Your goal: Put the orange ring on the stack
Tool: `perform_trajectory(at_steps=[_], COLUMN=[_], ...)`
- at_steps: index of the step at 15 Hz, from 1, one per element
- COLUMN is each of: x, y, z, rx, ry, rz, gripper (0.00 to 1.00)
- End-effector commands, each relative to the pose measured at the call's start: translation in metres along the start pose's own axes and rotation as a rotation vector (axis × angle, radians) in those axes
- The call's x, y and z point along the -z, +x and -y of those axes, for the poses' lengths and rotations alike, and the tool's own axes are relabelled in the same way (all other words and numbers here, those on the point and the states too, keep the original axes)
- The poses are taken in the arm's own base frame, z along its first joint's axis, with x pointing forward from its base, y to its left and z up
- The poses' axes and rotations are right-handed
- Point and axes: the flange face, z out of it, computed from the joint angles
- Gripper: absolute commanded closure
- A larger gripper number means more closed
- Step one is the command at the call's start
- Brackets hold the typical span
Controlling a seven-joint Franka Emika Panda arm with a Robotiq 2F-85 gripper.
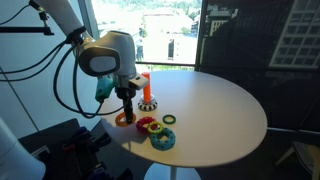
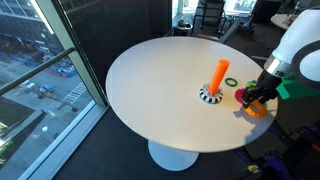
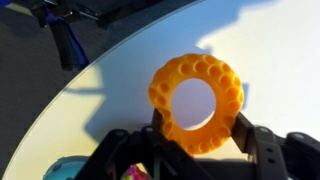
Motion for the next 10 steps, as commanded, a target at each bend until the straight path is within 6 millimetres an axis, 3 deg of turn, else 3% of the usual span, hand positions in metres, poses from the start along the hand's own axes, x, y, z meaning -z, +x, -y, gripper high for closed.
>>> perform_trajectory(at_steps=[1, 6, 10], x=[0.026, 0.058, 0.091], y=[-0.003, 0.005, 0.023], z=[0.006, 0.014, 0.026], rx=[0.028, 0.036, 0.036], ry=[0.010, 0.021, 0.028], rz=[-0.010, -0.025, -0.033], gripper=[0.35, 0.34, 0.34])
